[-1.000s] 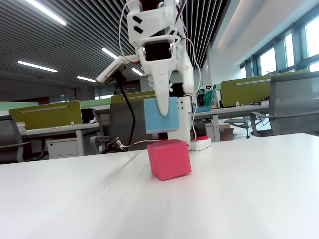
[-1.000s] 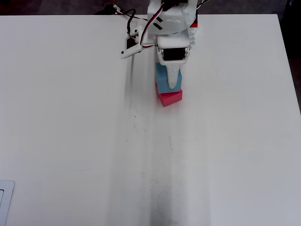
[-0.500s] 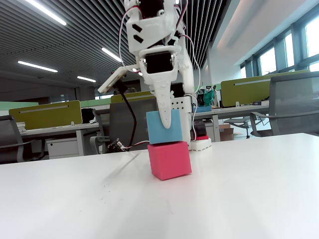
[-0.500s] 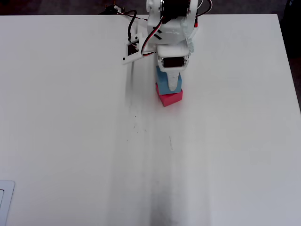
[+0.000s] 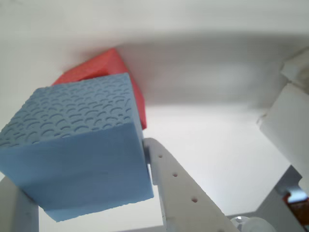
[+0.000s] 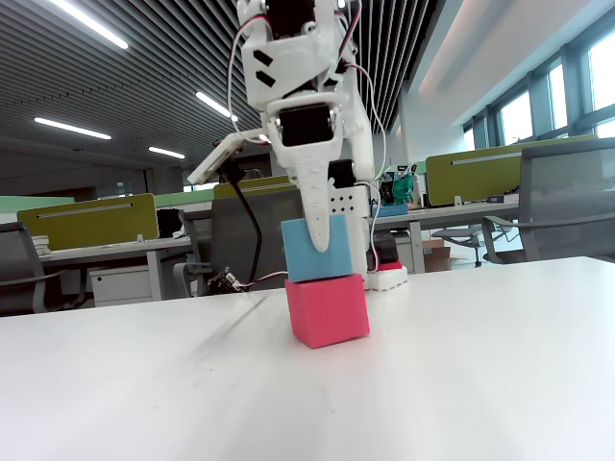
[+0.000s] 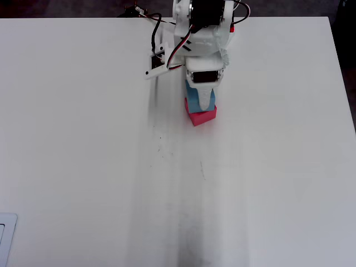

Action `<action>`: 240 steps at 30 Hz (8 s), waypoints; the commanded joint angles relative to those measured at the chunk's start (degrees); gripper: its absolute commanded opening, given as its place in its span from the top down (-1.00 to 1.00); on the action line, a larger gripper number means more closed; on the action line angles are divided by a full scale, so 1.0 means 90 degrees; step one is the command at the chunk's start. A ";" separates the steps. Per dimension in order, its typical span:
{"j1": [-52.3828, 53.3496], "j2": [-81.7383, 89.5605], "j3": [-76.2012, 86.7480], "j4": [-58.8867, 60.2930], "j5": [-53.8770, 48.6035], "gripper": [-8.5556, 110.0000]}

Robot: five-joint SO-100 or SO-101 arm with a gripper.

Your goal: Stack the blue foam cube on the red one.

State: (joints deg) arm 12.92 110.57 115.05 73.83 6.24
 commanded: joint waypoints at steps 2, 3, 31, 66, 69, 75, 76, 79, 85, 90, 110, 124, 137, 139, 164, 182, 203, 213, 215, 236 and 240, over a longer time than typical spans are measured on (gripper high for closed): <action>0.0029 0.0420 -0.0361 0.0098 0.0020 0.42; 0.0029 0.0488 -0.0361 0.0107 0.0020 0.42; 0.0361 -0.0322 -0.0117 -0.0020 0.0020 0.32; 0.0107 0.3262 0.0996 -0.0117 -0.0068 0.23; 0.0156 0.4258 0.1553 -0.0645 -0.0068 0.27; 0.0117 0.6406 0.2988 -0.1123 -0.0068 0.31; 0.0088 0.6582 0.3096 -0.1074 -0.0068 0.31; -0.0029 0.6855 0.3379 -0.0957 -0.0068 0.32; -0.0225 0.6924 0.3896 -0.1025 -0.0068 0.33; -0.0430 0.6953 0.4189 -0.1084 -0.0068 0.33; -0.0840 0.7988 0.5264 -0.1055 -0.0068 0.35; -0.0635 0.7988 0.5312 -0.1221 0.0029 0.36; -0.0557 0.7988 0.5410 -0.1602 0.0068 0.37; -0.0537 0.7988 0.5410 -0.1602 0.0078 0.37; -0.0518 0.7988 0.5459 -0.1807 0.0088 0.39; -0.0518 0.7988 0.5459 -0.1816 0.0088 0.39; -0.0518 0.7988 0.5459 -0.1816 0.0088 0.39; -0.0518 0.7988 0.5459 -0.1816 0.0088 0.39; -0.0518 0.7988 0.5459 -0.1816 0.0088 0.39; -0.0518 0.7988 0.5459 -0.1816 0.0088 0.39; -0.0518 0.7988 0.5459 -0.1816 0.0088 0.39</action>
State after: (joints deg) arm 7.91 182.11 164.53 58.36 6.59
